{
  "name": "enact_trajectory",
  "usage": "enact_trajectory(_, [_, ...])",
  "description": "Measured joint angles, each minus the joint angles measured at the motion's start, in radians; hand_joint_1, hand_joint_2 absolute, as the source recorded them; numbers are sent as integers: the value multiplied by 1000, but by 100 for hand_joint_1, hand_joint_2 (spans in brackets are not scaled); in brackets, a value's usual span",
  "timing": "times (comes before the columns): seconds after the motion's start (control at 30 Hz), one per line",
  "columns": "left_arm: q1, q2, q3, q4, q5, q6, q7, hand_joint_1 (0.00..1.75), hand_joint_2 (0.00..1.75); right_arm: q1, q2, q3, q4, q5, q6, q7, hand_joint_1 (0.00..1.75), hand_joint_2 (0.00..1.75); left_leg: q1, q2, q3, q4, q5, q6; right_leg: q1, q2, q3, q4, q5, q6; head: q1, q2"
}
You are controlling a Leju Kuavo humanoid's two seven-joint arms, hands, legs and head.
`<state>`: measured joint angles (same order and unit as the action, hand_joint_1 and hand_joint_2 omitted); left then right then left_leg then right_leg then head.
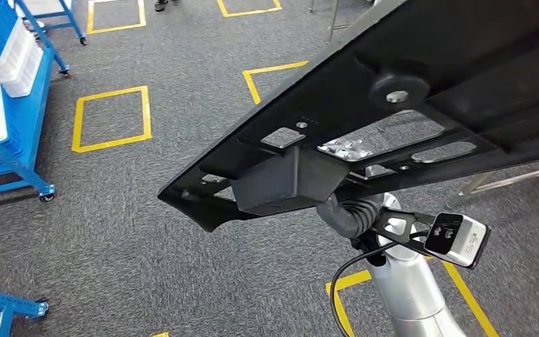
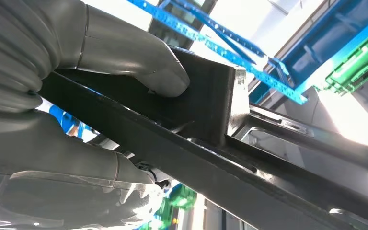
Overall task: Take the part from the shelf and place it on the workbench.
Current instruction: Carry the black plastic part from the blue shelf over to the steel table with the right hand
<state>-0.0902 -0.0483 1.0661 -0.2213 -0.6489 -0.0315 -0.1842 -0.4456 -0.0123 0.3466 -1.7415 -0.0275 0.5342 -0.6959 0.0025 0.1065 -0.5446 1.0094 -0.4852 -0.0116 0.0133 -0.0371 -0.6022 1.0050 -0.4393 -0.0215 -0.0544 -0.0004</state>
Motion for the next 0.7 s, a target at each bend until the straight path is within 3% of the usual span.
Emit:
enact_trajectory(0.07, [-1,0,1,0,0,7,4,0,175,-7,1,-2,-8,0,0,0,175,175,3,-43,-25,65,-42,-8,-8,21,7,-11,6,-9,0,0])
enact_trajectory(0.1, [0,0,1,0,0,11,8,0,175,-10,2,-2,-10,-2,0,0,175,175,6,-72,-55,129,-74,-11,-9,33,8,-13,6,-11,0,0])
enact_trajectory(0.17, [4,0,4,0,0,21,18,0,175,-12,4,-2,-12,-15,-2,1,175,175,8,-95,-122,260,-122,-16,-10,58,8,-11,6,-13,0,0])
enact_trajectory(0.2, [6,0,5,0,-2,25,24,0,175,-12,5,-2,-13,-29,-2,1,175,175,9,-98,-140,288,-120,-18,-10,72,8,-9,6,-13,0,0])
enact_trajectory(0.23, [7,0,6,0,-4,29,29,0,175,-11,8,-4,-16,-43,-1,1,175,175,10,-99,-138,274,-96,-20,-11,87,9,-7,5,-11,0,0])
enact_trajectory(0.27, [7,0,6,0,-8,31,33,0,175,-11,10,-6,-21,-57,1,1,175,175,12,-105,-117,220,-57,-21,-12,101,10,-4,3,-9,0,0])
enact_trajectory(0.33, [8,0,6,0,-21,36,41,0,175,-7,13,-8,-36,-77,7,1,175,175,19,-145,-58,79,8,-21,-15,126,7,7,-2,0,0,0])
enact_trajectory(0.4, [9,0,5,0,-33,43,49,0,175,7,15,-8,-55,-88,14,1,175,175,22,-179,-28,14,22,-15,-17,147,-1,15,-4,11,0,0])
enact_trajectory(0.47, [9,0,4,0,-42,48,55,0,175,31,17,-9,-78,-92,19,0,175,175,19,-169,-26,10,21,-2,-20,167,-8,13,0,24,0,0])
enact_trajectory(0.5, [8,0,4,0,-46,50,58,0,175,43,17,-10,-89,-94,21,0,175,175,18,-158,-24,5,24,6,-20,162,-10,16,-3,29,0,0])
enact_trajectory(0.57, [8,1,2,0,-52,52,68,0,175,55,20,-14,-110,-98,32,0,175,175,18,-134,-20,-5,29,21,-18,116,-37,71,-37,37,0,0])
enact_trajectory(0.63, [12,3,0,0,-54,56,78,0,175,63,27,-20,-124,-102,48,0,175,175,14,-107,-18,-7,28,29,-19,63,-97,195,-98,42,0,0])
enact_trajectory(0.7, [14,6,0,0,-54,60,82,0,175,74,33,-26,-130,-103,58,0,175,175,11,-80,-18,-7,25,30,-22,46,-144,287,-125,45,0,0])
